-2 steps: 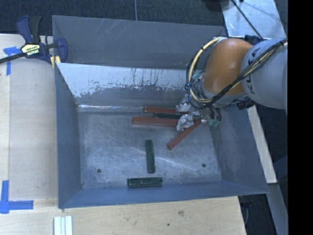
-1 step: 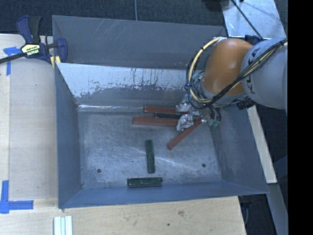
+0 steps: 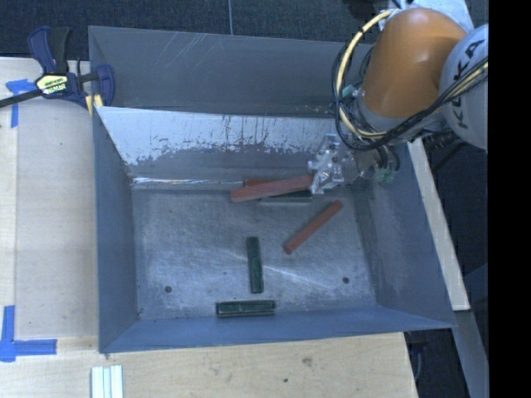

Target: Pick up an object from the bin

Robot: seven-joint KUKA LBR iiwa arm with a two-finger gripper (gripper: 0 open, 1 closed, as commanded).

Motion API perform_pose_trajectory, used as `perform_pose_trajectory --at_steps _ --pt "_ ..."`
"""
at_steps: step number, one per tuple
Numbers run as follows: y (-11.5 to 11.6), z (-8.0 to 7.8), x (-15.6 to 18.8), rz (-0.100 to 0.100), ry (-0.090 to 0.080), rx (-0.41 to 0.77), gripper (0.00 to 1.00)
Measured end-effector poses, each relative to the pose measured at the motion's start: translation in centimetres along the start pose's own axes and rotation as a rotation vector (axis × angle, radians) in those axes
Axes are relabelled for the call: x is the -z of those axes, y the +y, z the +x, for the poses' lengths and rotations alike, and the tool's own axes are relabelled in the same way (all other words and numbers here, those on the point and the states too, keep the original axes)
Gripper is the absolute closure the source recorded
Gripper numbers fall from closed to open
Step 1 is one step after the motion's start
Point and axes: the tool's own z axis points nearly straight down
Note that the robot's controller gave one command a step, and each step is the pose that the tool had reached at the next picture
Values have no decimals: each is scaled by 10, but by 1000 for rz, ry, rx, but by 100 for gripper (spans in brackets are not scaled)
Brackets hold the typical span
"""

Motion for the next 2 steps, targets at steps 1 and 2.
perform_pose_trajectory --at_steps 1,2 --pt "0 0 0 0 0 0 100" --pt "-20 7 24 -3 8 137 100"
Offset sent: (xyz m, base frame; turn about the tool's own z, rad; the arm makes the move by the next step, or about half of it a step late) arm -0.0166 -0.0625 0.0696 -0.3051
